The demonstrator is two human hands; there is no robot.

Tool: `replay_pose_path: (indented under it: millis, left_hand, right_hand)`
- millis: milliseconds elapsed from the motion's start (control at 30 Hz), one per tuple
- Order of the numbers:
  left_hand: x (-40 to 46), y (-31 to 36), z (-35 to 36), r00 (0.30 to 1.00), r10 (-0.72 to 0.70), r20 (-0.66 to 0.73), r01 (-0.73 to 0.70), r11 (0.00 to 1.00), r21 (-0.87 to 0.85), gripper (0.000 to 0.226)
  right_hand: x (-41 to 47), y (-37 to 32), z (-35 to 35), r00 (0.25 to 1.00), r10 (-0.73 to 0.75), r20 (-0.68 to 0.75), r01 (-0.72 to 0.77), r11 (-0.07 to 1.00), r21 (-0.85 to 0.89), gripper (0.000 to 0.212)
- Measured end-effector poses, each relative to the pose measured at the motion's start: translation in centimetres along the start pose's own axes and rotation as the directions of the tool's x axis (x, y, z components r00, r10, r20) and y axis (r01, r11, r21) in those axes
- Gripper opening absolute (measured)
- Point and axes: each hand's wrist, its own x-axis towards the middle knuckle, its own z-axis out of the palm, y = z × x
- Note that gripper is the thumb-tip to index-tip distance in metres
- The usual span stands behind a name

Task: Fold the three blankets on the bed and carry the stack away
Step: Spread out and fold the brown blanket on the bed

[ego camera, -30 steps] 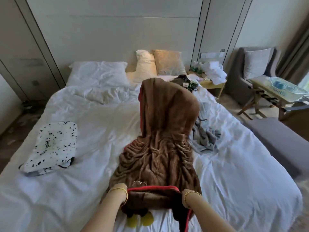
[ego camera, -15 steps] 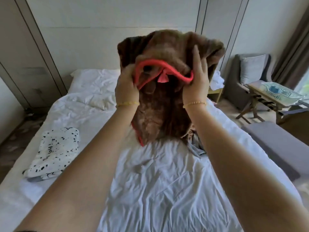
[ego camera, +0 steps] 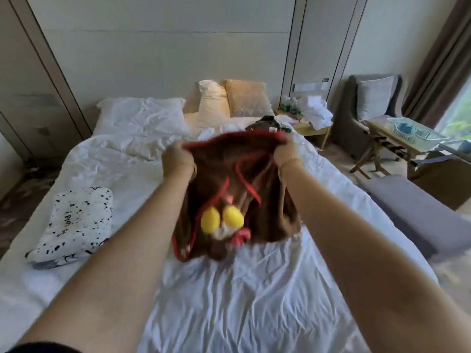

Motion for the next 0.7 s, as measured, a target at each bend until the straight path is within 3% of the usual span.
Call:
replay_pose_path:
  millis: [33, 67, 100, 133, 167, 200, 233, 267, 300, 333, 367, 400, 433, 533, 567, 633, 700]
  left_hand:
    - [1.0, 2.8, -1.6, 0.969, 0.148, -0.197, -0.162, 0.985, -0.058, 0.041]
    - [1.6, 5.5, -3.5, 0.892, 0.268, -0.365, -0.334, 0.934, -0.128, 0.043]
    - [1.8, 6.8, -4.3, 0.789, 0.401, -0.465, -0.5, 0.859, -0.108, 0.044]
    - [1.0, 6.4, -4.1, 0.76, 0.474, -0.445, -0.566, 0.819, -0.096, 0.045]
    - [-0.4, 4.7, -3.1, 0.827, 0.452, -0.334, -0.511, 0.852, -0.115, 0.045]
    - [-1.8, 2.0, -1.6, 0.934, 0.333, -0.127, -0.346, 0.933, -0.101, 0.044]
    - [-3.1, -1.7, 0.5, 0.982, 0.149, 0.116, -0.153, 0.988, 0.025, 0.044]
    - [-4.7, -5.7, 2.1, 0.937, -0.069, 0.344, -0.02, 0.969, 0.247, 0.046]
    - [-6.3, -9.5, 3.2, 0.828, -0.304, 0.471, 0.071, 0.891, 0.449, 0.046]
    - [-7.9, -12.5, 3.7, 0.724, -0.458, 0.515, 0.089, 0.803, 0.589, 0.044]
    - [-9.2, -14.9, 3.8, 0.677, -0.521, 0.52, 0.114, 0.772, 0.625, 0.043]
    - [-9.9, -16.3, 3.7, 0.674, -0.532, 0.513, 0.16, 0.783, 0.602, 0.042]
    - [-10.3, -17.1, 3.5, 0.716, -0.51, 0.477, 0.201, 0.805, 0.558, 0.04]
    - [-10.5, -16.7, 3.1, 0.834, -0.46, 0.305, 0.323, 0.855, 0.407, 0.037]
    - [-10.4, -16.4, 3.3, 0.853, -0.465, 0.238, 0.382, 0.866, 0.322, 0.038]
    - [-10.6, -15.9, 3.3, 0.851, -0.513, 0.114, 0.501, 0.858, 0.114, 0.035]
    - [-11.1, -15.5, 3.6, 0.806, -0.592, 0.017, 0.592, 0.803, -0.071, 0.03]
  right_hand:
    - [1.4, -3.4, -0.5, 0.971, -0.116, -0.211, 0.114, 0.993, -0.025, 0.061]
    - [1.7, -6.5, -1.6, 0.898, -0.236, -0.372, 0.251, 0.968, -0.007, 0.072]
    - [1.5, -7.9, -2.4, 0.788, -0.406, -0.463, 0.406, 0.908, -0.104, 0.077]
    - [0.6, -7.1, -2.3, 0.698, -0.552, -0.455, 0.484, 0.833, -0.268, 0.073]
    - [-1.0, -5.3, -2.0, 0.683, -0.633, -0.364, 0.489, 0.766, -0.417, 0.064]
    - [-2.7, -2.4, -1.8, 0.763, -0.624, -0.166, 0.475, 0.716, -0.511, 0.057]
    - [-4.7, 0.6, -1.4, 0.89, -0.452, 0.055, 0.405, 0.732, -0.548, 0.053]
    - [-6.1, 3.7, -1.0, 0.961, -0.129, 0.244, 0.253, 0.765, -0.592, 0.047]
    - [-8.0, 6.3, -0.9, 0.913, 0.178, 0.366, 0.111, 0.758, -0.643, 0.036]
    - [-9.5, 9.1, -0.6, 0.832, 0.373, 0.41, 0.019, 0.721, -0.693, 0.023]
    - [-10.2, 11.5, -0.3, 0.791, 0.472, 0.389, -0.059, 0.692, -0.719, 0.014]
    - [-10.8, 13.0, 0.0, 0.774, 0.538, 0.335, -0.108, 0.632, -0.767, 0.013]
    - [-11.4, 14.3, 0.0, 0.779, 0.543, 0.313, -0.094, 0.595, -0.798, 0.013]
    - [-12.9, 16.9, 0.2, 0.714, 0.625, 0.315, -0.155, 0.579, -0.8, 0.036]
    - [-13.3, 17.5, 0.1, 0.732, 0.617, 0.29, -0.175, 0.581, -0.795, 0.038]
    - [-13.4, 17.5, 0.1, 0.793, 0.567, 0.223, -0.197, 0.586, -0.786, 0.038]
    - [-13.6, 17.7, 0.0, 0.812, 0.557, 0.177, -0.266, 0.622, -0.736, 0.037]
